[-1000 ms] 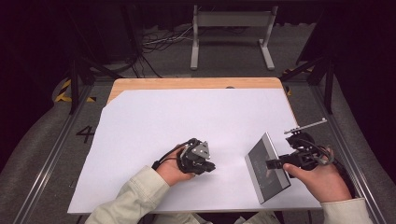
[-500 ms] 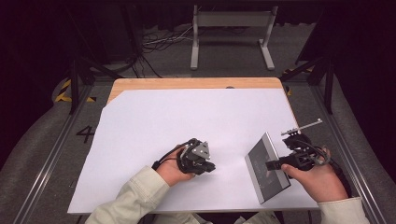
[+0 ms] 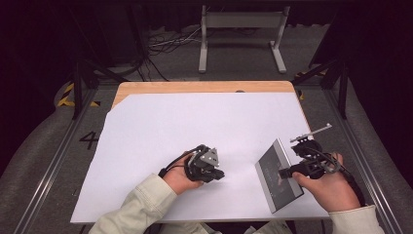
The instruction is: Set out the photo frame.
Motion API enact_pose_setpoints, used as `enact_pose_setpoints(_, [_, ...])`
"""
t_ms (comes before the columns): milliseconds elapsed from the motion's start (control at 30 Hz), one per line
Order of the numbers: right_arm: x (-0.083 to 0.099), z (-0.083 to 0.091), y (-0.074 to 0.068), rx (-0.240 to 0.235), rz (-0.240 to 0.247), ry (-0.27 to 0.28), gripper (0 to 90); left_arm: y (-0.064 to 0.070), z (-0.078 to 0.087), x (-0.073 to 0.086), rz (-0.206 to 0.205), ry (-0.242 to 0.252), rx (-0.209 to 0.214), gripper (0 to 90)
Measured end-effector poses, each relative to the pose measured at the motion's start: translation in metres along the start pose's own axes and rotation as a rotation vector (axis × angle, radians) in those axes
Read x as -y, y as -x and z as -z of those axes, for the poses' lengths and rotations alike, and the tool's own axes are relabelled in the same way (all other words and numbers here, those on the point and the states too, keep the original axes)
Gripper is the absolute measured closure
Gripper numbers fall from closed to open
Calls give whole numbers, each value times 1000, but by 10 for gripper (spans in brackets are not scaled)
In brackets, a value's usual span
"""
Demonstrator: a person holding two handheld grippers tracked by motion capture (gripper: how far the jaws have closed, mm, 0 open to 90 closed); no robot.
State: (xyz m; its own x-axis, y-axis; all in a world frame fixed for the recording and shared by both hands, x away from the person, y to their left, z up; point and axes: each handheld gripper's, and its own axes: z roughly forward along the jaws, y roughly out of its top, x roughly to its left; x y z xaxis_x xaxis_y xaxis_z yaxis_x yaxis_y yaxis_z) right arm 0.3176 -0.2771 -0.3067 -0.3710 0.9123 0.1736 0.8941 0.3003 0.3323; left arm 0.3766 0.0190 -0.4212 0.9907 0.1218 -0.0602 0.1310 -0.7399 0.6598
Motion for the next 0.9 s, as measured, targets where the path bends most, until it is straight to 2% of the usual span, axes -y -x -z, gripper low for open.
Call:
enact_pose_setpoints(400, [2,8,2,33,-8,10,783,-1,-1,2,2,2,2,866])
enact_pose_setpoints(433, [2,10,3,36,-4,14,812,-1,0,2,2,4,1,866])
enact_pose_setpoints(467, [2,12,4,36,-3,18,831,-1,0,1,0,3,1,866])
enact_pose_setpoints(500, [2,13,5,14,-7,18,835,-1,0,1,0,4,2,867])
enact_pose_setpoints(567, [2,13,6,16,-4,13,835,-1,0,2,5,3,2,867])
enact_pose_setpoints(900, [-3,16,7,16,55,7,835,-2,1,3,9,7,0,867])
